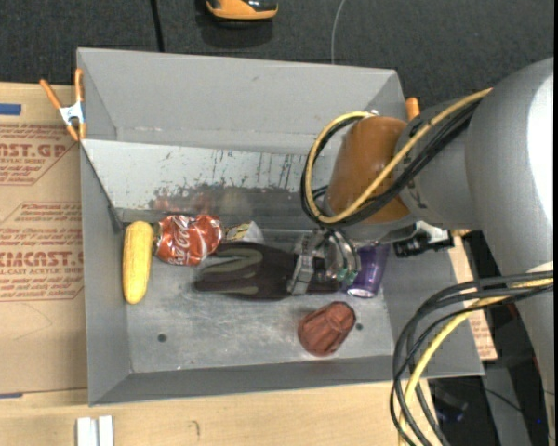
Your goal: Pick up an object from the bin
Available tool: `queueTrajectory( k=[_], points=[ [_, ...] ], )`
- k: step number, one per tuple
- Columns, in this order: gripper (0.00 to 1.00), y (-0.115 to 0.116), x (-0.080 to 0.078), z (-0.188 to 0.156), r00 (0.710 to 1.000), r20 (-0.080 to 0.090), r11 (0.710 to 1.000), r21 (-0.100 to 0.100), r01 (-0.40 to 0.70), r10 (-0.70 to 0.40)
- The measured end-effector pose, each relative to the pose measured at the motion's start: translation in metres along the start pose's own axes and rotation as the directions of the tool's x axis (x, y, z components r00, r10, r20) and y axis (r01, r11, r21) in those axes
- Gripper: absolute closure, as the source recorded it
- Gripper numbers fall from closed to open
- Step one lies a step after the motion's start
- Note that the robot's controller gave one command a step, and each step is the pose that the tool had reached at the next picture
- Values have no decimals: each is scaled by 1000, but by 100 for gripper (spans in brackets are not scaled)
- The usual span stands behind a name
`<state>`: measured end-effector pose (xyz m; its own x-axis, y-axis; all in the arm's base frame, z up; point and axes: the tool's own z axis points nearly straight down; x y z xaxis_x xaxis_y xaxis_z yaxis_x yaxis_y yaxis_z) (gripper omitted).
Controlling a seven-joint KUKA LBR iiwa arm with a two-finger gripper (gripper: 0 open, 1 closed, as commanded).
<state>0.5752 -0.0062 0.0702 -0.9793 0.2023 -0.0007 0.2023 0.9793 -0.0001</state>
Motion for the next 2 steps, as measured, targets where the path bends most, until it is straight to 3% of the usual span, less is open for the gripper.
queueTrajectory(
  k=[2],
  points=[
    [100, -1, 3, -27, 1000, -10, 1000, 2, 0, 0]
  ],
)
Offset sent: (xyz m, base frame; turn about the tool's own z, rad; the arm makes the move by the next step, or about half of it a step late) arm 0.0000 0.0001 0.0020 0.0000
